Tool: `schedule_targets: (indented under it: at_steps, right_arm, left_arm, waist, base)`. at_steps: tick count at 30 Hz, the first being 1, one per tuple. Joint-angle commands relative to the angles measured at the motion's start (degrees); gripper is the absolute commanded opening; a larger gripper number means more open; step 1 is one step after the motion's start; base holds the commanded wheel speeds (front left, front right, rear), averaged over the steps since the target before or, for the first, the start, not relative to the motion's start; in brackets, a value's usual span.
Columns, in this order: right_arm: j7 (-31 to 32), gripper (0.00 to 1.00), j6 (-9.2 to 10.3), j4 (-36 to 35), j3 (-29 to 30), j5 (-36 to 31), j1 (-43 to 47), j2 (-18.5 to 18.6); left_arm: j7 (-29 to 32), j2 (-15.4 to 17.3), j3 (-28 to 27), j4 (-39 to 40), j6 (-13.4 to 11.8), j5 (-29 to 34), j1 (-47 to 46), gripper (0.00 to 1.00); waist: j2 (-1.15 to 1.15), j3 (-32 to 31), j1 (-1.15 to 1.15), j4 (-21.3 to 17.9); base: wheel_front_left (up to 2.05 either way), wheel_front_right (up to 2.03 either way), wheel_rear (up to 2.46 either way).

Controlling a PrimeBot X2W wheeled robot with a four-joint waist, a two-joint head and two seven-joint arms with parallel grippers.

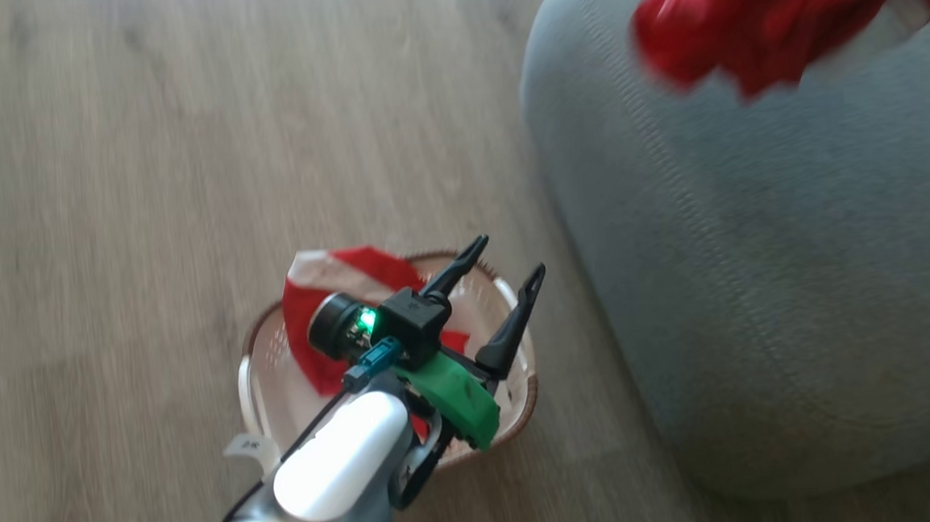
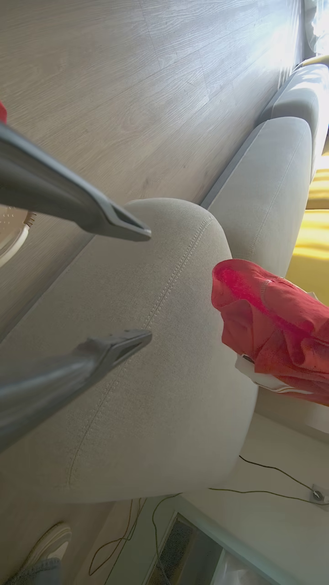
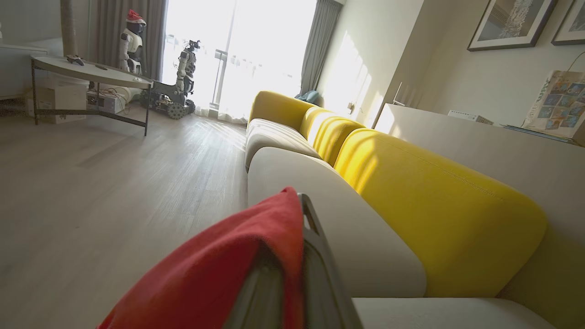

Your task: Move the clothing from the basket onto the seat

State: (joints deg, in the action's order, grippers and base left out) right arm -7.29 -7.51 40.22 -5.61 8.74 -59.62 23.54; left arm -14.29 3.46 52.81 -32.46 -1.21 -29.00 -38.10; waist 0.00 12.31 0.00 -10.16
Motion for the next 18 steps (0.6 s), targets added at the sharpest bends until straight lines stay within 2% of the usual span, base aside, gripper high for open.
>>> schedule_targets:
  at_steps: [1, 10, 18]
  right_arm:
    - [0.2, 0.00, 0.02, -0.3, 1.6, -1.1, -3.9, 1.6]
    - [-0.9, 0.00, 0.02, 7.7, 12.3, -9.3, -13.0, 5.7]
    - [-3.3, 0.00, 0.02, 14.7, 22.5, -17.3, -11.7, 3.2]
  left_arm:
    - [-0.7, 1.1, -1.4, 2.2, -0.4, 0.7, -3.4, 1.00]
    - [-0.5, 1.9, -0.7, 6.4, -0.7, 3.0, -7.3, 1.00]
    - [-0.4, 2.4, -0.5, 9.3, -1.6, 4.1, -9.2, 1.00]
  waist:
    - [0.00, 4.4, 0.00, 3.1]
    - [0.00, 13.2, 0.00, 7.4]
    - [0.00, 16.9, 0.00, 8.7]
  base:
    - [0.00, 0.00, 0.00]
    - [0.00, 0.00, 0.00]
    - [0.00, 0.00, 0.00]
